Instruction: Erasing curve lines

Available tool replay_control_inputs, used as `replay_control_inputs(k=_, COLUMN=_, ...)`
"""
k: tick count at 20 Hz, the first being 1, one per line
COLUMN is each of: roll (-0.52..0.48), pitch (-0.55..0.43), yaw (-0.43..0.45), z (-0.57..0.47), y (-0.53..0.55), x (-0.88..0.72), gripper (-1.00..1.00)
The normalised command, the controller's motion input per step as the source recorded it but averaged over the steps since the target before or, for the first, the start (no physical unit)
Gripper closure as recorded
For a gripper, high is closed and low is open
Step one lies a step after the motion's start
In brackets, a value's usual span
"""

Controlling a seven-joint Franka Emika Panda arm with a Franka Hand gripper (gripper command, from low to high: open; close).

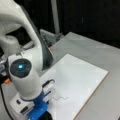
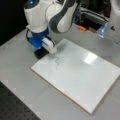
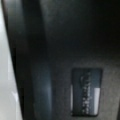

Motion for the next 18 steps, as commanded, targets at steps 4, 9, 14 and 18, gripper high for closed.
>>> replay_control_inputs(k=4, roll=-0.004, pitch=-0.062, yaw=-0.040, z=-0.07, y=0.00, x=0.04, gripper=1.00)
replay_control_inputs(k=9, roll=0.002, pitch=-0.051, yaw=-0.041, z=-0.05, y=0.01, x=0.01, gripper=1.00)
replay_control_inputs(k=14, roll=0.007, pitch=-0.067, yaw=-0.062, z=-0.04, y=0.05, x=0.01, gripper=1.00)
replay_control_inputs(k=18, roll=0.009, pitch=-0.076, yaw=-0.075, z=-0.07, y=0.06, x=0.02, gripper=1.00)
